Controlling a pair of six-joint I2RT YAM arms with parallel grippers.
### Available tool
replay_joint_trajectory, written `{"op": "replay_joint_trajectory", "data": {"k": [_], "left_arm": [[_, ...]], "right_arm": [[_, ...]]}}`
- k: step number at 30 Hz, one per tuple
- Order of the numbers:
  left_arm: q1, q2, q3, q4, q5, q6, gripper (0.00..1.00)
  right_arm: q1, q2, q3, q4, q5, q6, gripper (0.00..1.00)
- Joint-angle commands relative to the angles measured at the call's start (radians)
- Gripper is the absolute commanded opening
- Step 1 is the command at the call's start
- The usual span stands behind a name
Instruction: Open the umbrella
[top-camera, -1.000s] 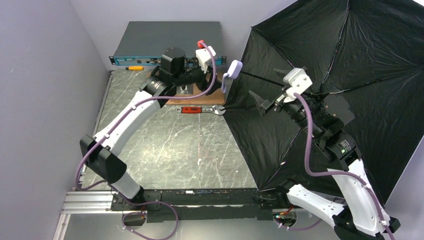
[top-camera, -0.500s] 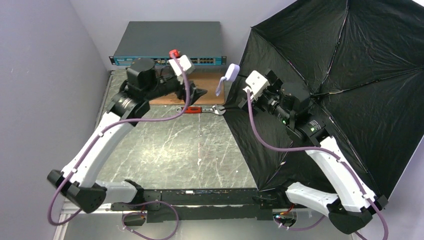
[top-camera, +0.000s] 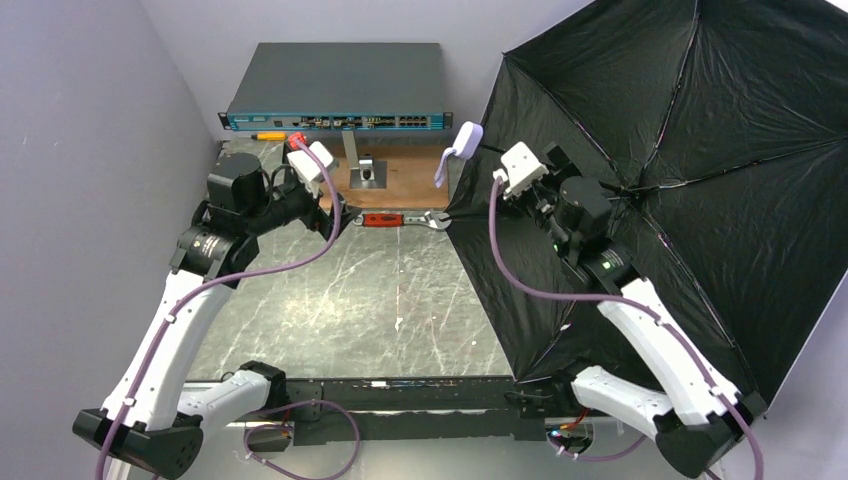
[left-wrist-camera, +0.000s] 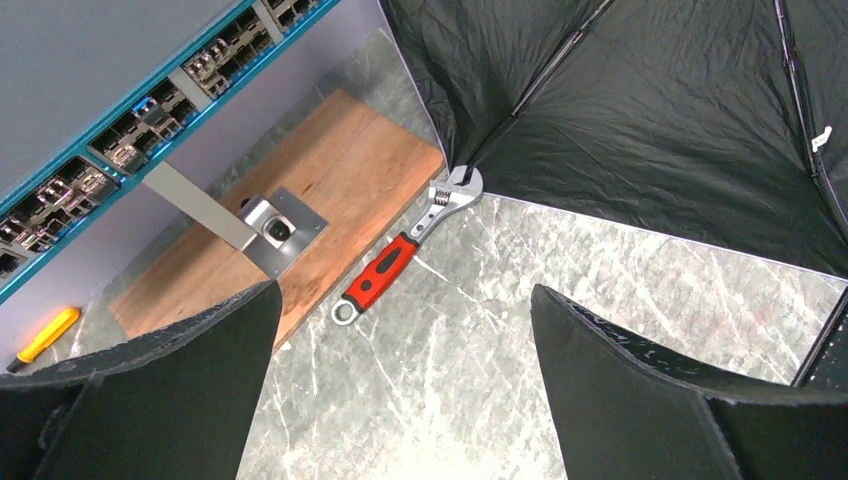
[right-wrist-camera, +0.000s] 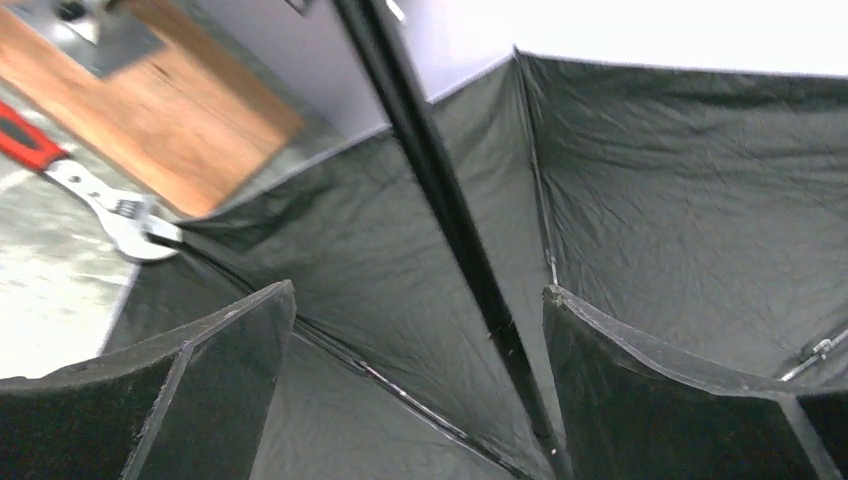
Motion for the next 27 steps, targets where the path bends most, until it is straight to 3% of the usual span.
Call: {"op": "replay_joint_trajectory", "data": {"k": [1,4,6,8,11,15,18,23,27], "left_arm": [[0.01,-0.022,-0.001,0.022,0.002,-0.008,1.0],[0.012,-0.024,0.002,0.032,-0.003,-0.004,1.0],[0.012,-0.027,0.006,0.04,-0.009,-0.004,1.0],[0.012,-0.03,0.009,0.052,-0.017,-0.011,1.0],[0.016,-0.042,0.007,0.074,-0.033,-0.022,1.0],[0.027,-0.07,-0.013,0.113,-0.054,-0.026,1.0],[0.042,-0.093,-0.039,0.155,-0.056,-0.04,1.0],[0.066,-0.132,-0.1,0.209,-0.059,-0.074,1.0],[0.09,-0.16,-0.149,0.252,-0.046,-0.112,1.0]], "right_arm": [[-0.093,0.077,0.009,0.145,0.065,-0.07,0.92],[-0.141,0.114,0.003,0.166,0.038,-0.128,0.73],[-0.146,0.115,-0.015,0.185,0.01,-0.219,0.45],[-0.138,0.125,0.012,0.174,-0.021,-0.287,0.03],[-0.034,0.2,0.126,0.116,0.059,-0.462,0.0],[0.12,0.252,0.15,0.142,0.166,-0.785,0.0],[0.204,0.31,0.205,0.055,0.287,-0.928,0.0],[0.228,0.363,0.259,-0.049,0.489,-1.135,0.0],[0.198,0.352,0.332,-0.125,0.534,-1.186,0.0]]}}
